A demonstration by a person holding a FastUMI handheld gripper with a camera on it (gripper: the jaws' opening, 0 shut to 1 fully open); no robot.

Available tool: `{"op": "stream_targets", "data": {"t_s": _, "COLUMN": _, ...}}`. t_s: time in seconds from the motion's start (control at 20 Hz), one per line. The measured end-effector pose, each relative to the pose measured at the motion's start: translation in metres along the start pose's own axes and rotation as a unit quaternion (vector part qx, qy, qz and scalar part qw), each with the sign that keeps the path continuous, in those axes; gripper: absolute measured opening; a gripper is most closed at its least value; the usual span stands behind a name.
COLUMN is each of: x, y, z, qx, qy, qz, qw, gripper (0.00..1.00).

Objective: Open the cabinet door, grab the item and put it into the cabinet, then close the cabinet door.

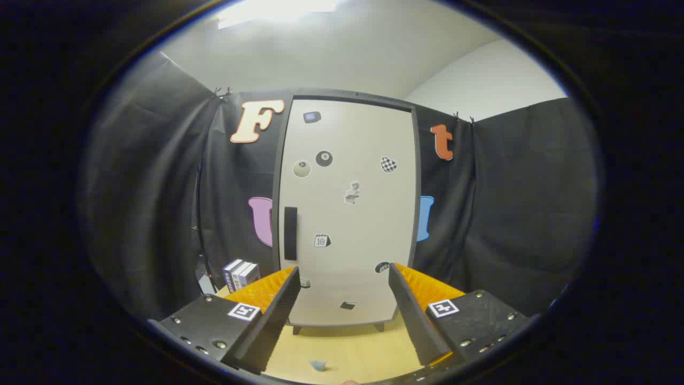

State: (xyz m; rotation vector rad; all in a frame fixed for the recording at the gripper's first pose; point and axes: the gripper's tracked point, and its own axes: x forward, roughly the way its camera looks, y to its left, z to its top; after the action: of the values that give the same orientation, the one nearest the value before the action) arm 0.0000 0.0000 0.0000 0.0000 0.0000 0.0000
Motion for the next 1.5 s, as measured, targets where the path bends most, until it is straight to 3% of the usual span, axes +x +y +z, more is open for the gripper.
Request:
{"op": "stream_targets", "data": {"t_s": 1.0, "x": 0.025, "y": -0.003, "z": -0.016, "qx": 0.011, "qy": 0.019, "qz": 0.009, "qw": 1.0, "gripper": 0.99}}
{"op": "stream_targets", "data": {"t_s": 1.5, "x": 0.089, "y": 0.055, "z": -0.036, "qx": 0.01, "qy": 0.033, "qz": 0.062, "qw": 0.997, "gripper": 0.99}}
